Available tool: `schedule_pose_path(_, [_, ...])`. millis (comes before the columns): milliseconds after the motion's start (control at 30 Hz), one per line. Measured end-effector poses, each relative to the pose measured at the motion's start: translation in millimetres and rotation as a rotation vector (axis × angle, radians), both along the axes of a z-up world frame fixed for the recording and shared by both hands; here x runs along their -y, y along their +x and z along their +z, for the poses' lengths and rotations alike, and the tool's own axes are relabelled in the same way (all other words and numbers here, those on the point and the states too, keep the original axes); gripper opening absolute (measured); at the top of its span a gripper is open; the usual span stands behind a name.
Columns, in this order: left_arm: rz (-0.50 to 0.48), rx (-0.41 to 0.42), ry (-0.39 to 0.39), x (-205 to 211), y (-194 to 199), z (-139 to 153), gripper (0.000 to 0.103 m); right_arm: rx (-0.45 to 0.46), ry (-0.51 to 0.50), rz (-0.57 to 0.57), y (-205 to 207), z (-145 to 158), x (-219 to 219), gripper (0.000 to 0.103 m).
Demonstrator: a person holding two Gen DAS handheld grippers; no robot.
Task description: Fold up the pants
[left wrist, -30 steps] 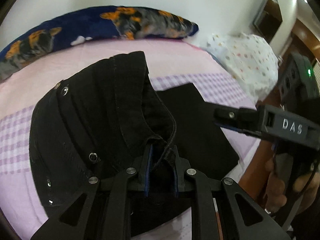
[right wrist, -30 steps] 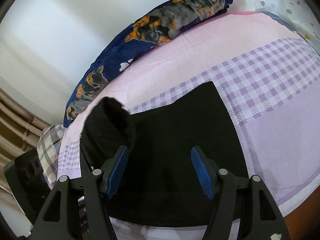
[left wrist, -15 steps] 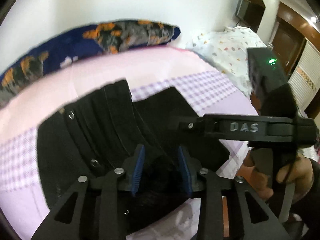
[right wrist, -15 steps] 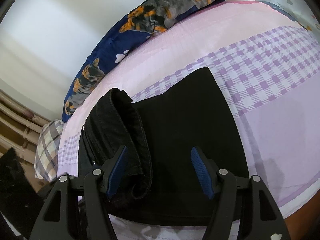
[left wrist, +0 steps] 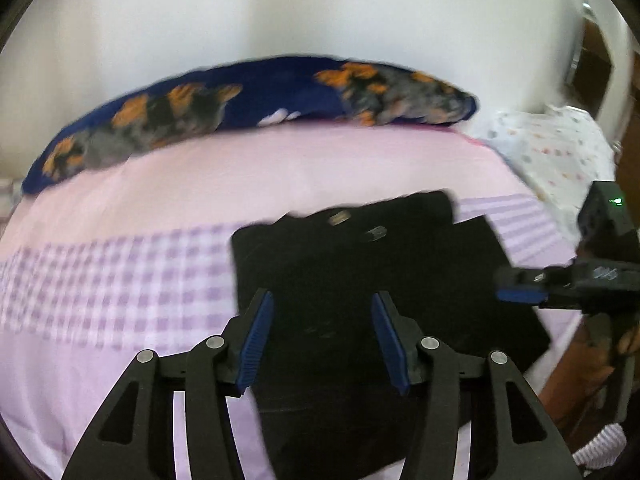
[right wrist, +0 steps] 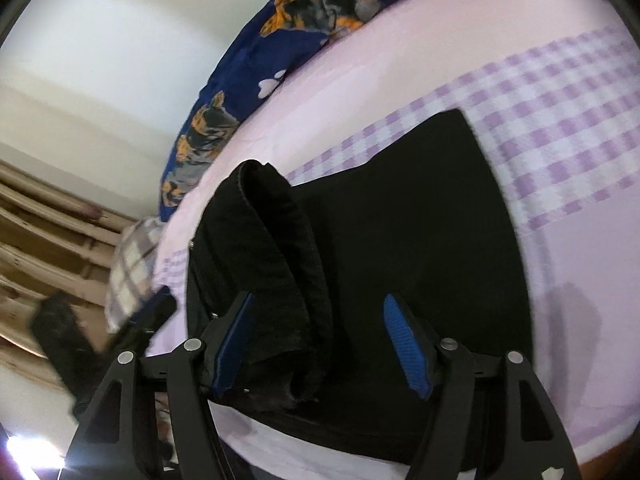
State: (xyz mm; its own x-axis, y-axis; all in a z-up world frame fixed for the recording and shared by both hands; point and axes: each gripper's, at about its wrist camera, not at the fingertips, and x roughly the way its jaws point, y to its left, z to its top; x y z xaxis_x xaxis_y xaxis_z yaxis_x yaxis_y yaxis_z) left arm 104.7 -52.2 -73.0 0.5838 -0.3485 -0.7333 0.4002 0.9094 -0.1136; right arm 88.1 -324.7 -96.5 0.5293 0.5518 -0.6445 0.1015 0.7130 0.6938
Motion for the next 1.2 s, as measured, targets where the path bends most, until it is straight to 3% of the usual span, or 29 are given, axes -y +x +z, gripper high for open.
schedule_pose_path(100, [0.010,-0.050,0.015,-5.0,2.4,-19.8,0.053,-0.020,0.034,0.012,7.9,-6.8,-1.3,0.066])
schedule_pose_path(267, [-0.023,-0.039,0.041,6.2,-4.0,-32.8,0.057,-0.020,0.037,0.052,16.9,-10.9,-5.1,0.066])
schedule_pose_path(533, [-0.073,-0.035,0.068,20.0,-4.8,-41.2,0.060,0.004,0.050,0.113,39.2,-14.6,-9.9,0.067])
schedule_pose_path(767, [-0.075,-0.041,0.042,16.3,-3.9,-41.9,0.061,0.031,0.091,0.203,54.2,-17.2,-26.2,0.068])
schedule_pose_path(800, [-0.074,-0.042,0.039,16.0,-3.8,-41.9,0.061,0.033,0.099,0.209,53.6,-17.8,-27.3,0.067])
schedule_pose_path(867, [-0.073,-0.044,0.032,15.3,-3.7,-41.0,0.062,0.007,0.152,0.232,53.8,-24.0,-28.7,0.048])
schedule_pose_path(933, [-0.072,-0.047,0.023,14.5,-3.2,-40.9,0.062,-0.016,0.165,0.230,50.2,-31.6,-28.9,0.036])
schedule_pose_path(1100, [-0.071,-0.047,0.025,14.7,-3.2,-40.5,0.063,-0.019,0.163,0.216,49.4,-32.0,-30.9,0.035])
schedule_pose_path(1200, [-0.069,-0.047,0.033,14.5,-3.4,-40.9,0.064,-0.017,0.125,0.177,46.5,-27.8,-36.5,0.028])
